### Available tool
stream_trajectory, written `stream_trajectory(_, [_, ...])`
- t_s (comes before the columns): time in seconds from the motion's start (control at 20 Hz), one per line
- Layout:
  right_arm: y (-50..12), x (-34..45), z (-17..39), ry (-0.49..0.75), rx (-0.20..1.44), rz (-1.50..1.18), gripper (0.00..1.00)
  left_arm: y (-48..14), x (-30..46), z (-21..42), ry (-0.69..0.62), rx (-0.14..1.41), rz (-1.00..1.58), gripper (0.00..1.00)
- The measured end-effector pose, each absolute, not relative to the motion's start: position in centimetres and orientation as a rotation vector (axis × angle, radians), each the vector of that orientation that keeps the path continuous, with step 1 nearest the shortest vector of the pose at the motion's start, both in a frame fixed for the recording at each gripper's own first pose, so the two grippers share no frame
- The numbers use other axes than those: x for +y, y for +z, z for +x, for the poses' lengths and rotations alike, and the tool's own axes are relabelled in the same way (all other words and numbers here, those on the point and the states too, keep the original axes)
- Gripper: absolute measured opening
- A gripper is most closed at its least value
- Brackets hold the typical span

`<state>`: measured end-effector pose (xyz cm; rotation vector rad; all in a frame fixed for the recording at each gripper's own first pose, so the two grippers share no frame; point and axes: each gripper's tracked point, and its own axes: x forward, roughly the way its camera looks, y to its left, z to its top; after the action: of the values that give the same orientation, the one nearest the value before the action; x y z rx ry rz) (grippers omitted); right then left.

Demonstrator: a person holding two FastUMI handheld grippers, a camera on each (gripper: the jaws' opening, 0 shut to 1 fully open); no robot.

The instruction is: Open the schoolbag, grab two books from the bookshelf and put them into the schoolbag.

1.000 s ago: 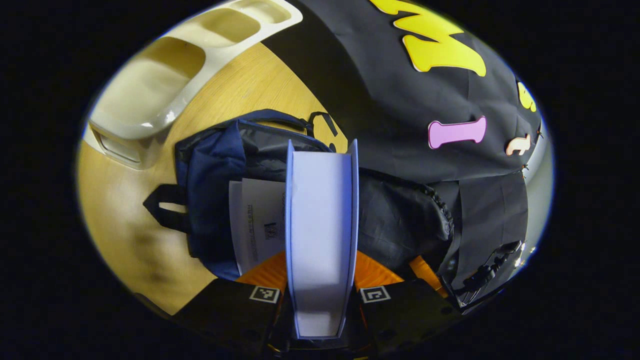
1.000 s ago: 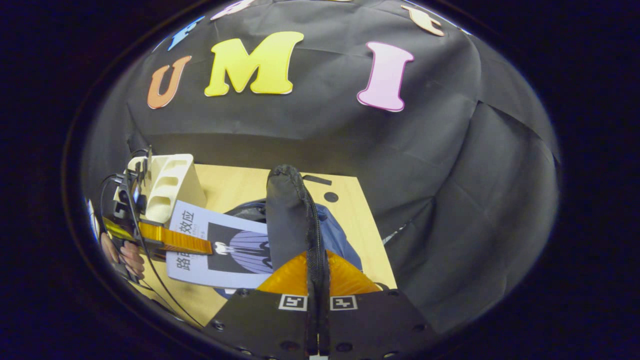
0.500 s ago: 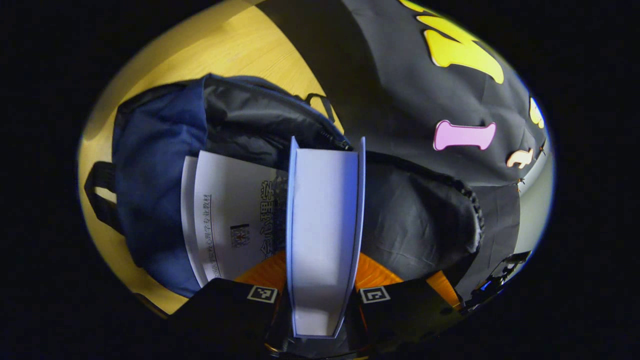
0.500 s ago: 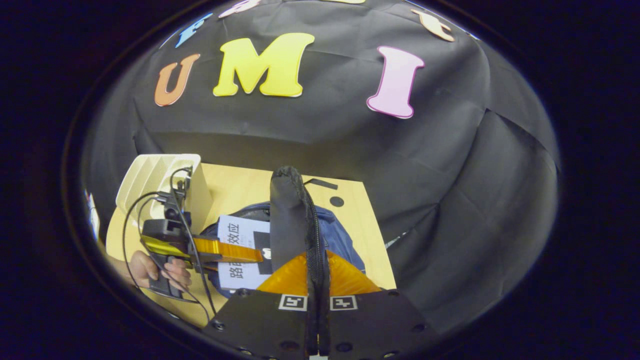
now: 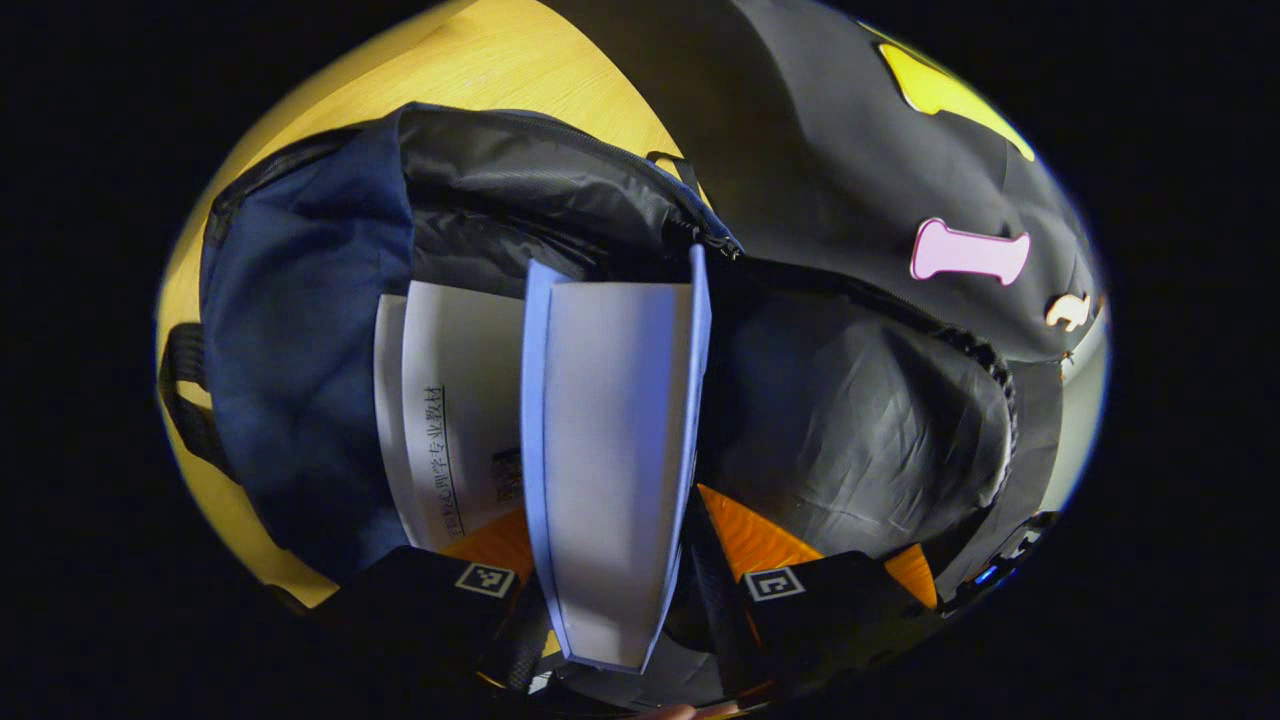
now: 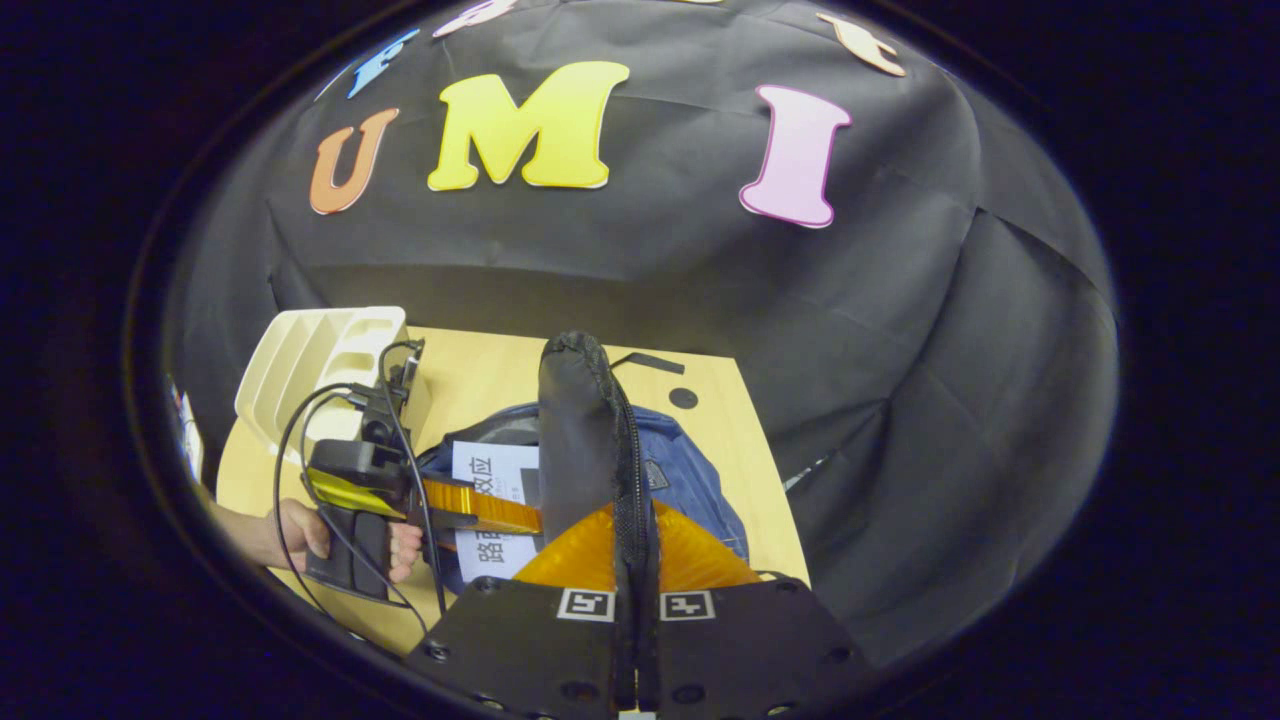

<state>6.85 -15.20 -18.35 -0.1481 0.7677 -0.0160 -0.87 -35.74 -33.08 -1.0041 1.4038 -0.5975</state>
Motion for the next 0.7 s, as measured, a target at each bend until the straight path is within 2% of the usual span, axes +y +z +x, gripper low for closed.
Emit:
stream_trajectory(0.1, [-18.5,-15.1,6.8,-0.013,0.765,-0.148,0.02,-32.9,-35.0,-1.2,-0.586,1.421,-0.936,0.75])
stream_trajectory(0.15, [-18.5,-15.0,6.8,-0.011,0.765,-0.147,0.05,-32.7,-34.5,-1.4,-0.578,1.430,-0.899,0.75])
stream_trajectory(0.25, [-18.5,-14.8,6.8,-0.006,0.763,-0.145,0.02,-32.2,-33.1,-1.5,-0.554,1.437,-0.831,0.77])
stream_trajectory(0.3, [-18.4,-14.5,6.8,-0.002,0.761,-0.142,0.02,-32.1,-32.3,-1.5,-0.536,1.440,-0.793,0.84])
stream_trajectory(0.35, [-18.6,-14.3,6.8,0.002,0.759,-0.142,0.02,-31.8,-31.6,-1.6,-0.523,1.443,-0.754,0.77])
stream_trajectory(0.4, [-18.6,-14.1,6.8,0.006,0.758,-0.140,0.02,-31.6,-30.8,-1.7,-0.509,1.442,-0.714,0.86])
stream_trajectory(0.45, [-18.6,-13.8,6.9,0.010,0.756,-0.141,0.02,-31.4,-30.0,-1.6,-0.493,1.440,-0.669,0.78])
stream_trajectory(0.7, [-18.5,-12.5,6.5,0.030,0.746,-0.135,0.02,-27.9,-26.1,-0.8,-0.500,1.311,-0.353,0.78])
